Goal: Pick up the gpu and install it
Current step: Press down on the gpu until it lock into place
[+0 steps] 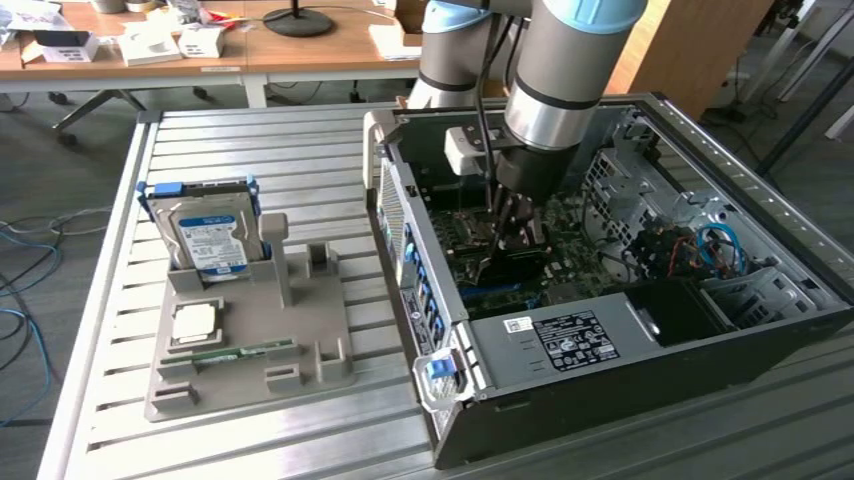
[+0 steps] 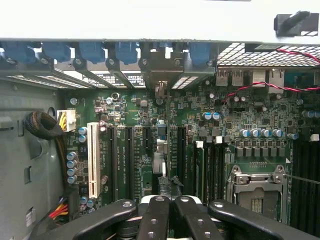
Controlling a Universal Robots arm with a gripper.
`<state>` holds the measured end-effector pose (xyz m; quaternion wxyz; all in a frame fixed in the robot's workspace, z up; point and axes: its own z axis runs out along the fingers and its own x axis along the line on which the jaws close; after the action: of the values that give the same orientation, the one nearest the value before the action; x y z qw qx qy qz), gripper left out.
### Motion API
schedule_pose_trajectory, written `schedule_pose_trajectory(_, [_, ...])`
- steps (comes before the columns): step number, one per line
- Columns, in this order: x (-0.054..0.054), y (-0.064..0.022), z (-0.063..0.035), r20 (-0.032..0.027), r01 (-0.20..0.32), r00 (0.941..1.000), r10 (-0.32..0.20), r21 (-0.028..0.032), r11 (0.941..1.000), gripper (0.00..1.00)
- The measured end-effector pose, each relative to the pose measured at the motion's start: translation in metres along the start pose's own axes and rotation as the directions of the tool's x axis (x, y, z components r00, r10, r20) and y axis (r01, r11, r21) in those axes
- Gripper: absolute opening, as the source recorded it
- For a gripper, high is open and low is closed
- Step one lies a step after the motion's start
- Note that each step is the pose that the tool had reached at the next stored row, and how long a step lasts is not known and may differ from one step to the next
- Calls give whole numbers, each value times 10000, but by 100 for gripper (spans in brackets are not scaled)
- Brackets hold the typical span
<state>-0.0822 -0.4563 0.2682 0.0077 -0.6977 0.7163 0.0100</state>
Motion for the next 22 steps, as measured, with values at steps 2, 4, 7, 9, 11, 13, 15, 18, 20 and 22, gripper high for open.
schedule_pose_trajectory(2, [-3,0,-2,-2,0,10000,0,0,10000,11])
schedule_pose_trajectory(4, [-4,1,-10,-2,-2,10000,2,-1,10000,11])
schedule_pose_trajectory(7, [-4,1,-30,0,-2,10000,2,1,10000,11])
schedule_pose_trajectory(9, [-10,1,-30,0,-2,10000,2,0,10000,11])
schedule_pose_trajectory(11, [-15,1,-26,0,-1,10000,1,1,10000,11])
schedule_pose_trajectory(13, [-21,2,-24,-2,-2,10000,2,-1,10000,11])
schedule_pose_trajectory(15, [-24,2,-23,-2,-1,10000,1,-1,10000,11])
schedule_pose_trajectory(18, [-26,2,-13,0,-1,10000,1,0,10000,11])
schedule_pose_trajectory(20, [-26,2,-10,-3,-2,10000,2,-1,10000,11])
schedule_pose_trajectory(22, [-26,2,-5,-1,-2,10000,2,0,10000,11])
